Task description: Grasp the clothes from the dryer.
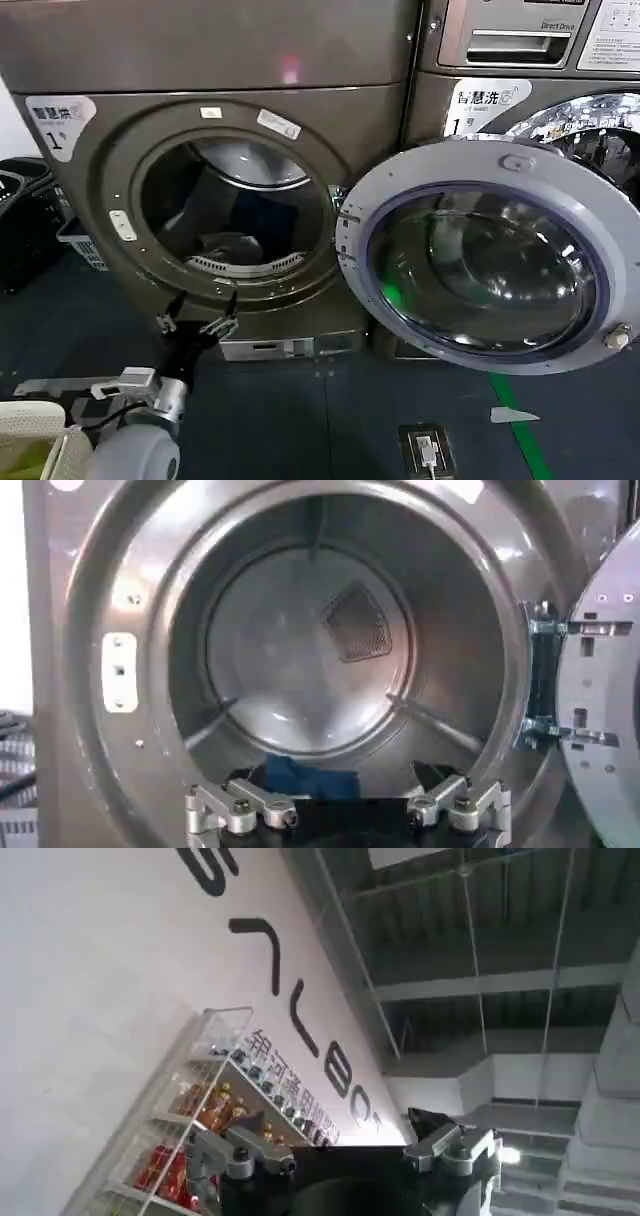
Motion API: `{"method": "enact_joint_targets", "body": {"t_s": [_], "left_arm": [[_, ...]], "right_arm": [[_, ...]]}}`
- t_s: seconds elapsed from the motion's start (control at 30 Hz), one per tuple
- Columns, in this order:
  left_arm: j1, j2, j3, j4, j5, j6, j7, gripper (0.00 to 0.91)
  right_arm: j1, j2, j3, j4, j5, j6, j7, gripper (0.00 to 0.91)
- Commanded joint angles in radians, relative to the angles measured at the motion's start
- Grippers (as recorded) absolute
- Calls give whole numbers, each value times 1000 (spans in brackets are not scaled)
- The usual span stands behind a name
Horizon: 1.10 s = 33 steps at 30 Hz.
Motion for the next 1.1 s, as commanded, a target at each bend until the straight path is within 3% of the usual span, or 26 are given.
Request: {"method": "enact_joint_targets", "body": {"t_s": [0.03, 0.9, 1.1], "left_arm": [[1, 1, 1, 1, 6, -1, 1, 907], [6, 3, 2, -9, 6, -5, 3, 907], [-60, 9, 18, 36, 4, -18, 1, 907]], "right_arm": [[0, 2, 0, 1, 3, 0, 1, 907], [-15, 8, 8, 4, 9, 25, -2, 907], [-34, 17, 14, 23, 6, 5, 13, 907]]}}
